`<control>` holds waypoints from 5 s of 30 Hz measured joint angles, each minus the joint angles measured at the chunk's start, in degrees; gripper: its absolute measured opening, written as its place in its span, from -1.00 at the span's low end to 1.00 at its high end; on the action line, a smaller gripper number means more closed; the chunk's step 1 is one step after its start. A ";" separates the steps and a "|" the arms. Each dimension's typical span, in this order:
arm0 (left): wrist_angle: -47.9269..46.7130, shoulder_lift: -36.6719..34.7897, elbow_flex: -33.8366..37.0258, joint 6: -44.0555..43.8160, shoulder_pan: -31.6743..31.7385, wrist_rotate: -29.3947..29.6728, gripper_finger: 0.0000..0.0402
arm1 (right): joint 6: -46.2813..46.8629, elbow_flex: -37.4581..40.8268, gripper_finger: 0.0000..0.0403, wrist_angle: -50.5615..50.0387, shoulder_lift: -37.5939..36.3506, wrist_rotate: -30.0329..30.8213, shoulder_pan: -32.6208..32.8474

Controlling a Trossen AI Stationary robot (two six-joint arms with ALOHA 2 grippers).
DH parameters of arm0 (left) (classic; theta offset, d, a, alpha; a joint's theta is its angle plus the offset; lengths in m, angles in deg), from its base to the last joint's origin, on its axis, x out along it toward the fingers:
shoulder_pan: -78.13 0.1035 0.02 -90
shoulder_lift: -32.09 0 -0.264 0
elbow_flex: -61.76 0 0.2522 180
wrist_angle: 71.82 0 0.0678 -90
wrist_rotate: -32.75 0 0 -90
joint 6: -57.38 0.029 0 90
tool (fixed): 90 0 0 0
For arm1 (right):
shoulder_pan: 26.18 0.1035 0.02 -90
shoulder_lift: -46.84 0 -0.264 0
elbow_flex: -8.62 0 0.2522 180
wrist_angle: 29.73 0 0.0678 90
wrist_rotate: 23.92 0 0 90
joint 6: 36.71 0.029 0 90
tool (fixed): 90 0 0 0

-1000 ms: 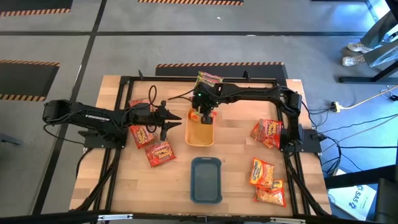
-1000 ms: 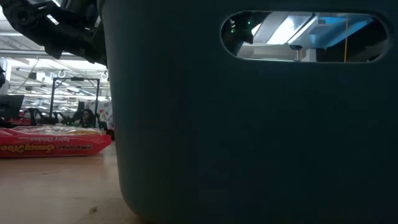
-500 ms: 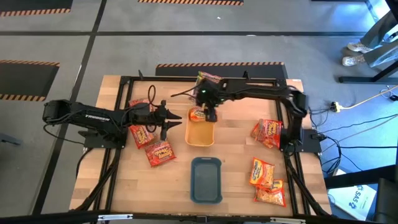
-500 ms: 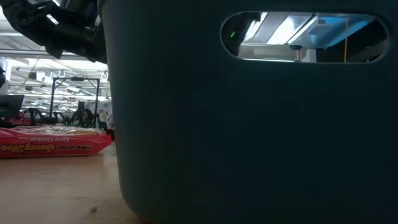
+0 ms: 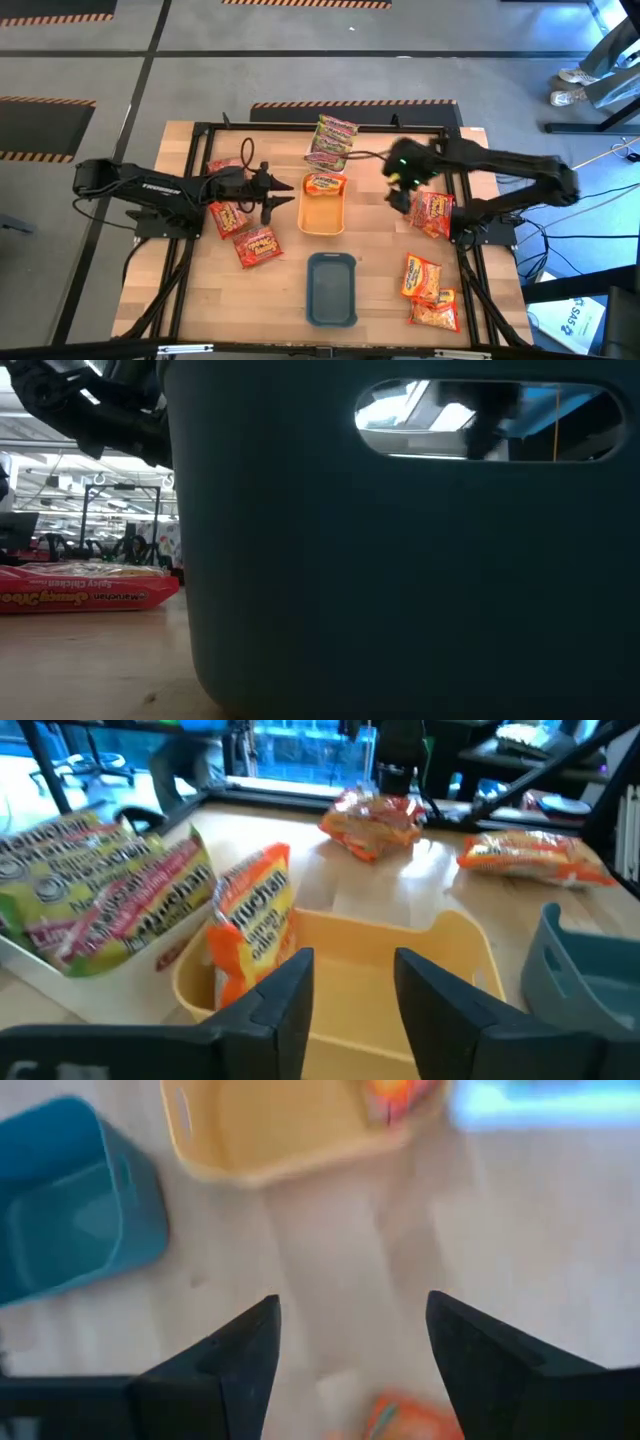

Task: Sort Maruchan noodles
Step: Put the yellow noodle pack into the yellow bin

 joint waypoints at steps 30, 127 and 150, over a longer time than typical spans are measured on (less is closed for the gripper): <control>4.76 7.05 0.00 -1.14 -9.53 -1.21 -0.15 | 83.35 22.38 0.16 13.80 -0.05 -5.84 45.53; -35.50 65.43 -75.69 -40.19 -8.75 -14.98 -0.15 | 56.70 41.66 0.16 49.93 19.86 58.22 64.86; -32.07 66.81 -75.67 -32.75 -9.73 -15.83 -0.97 | 53.78 40.51 0.16 51.67 20.52 62.43 60.34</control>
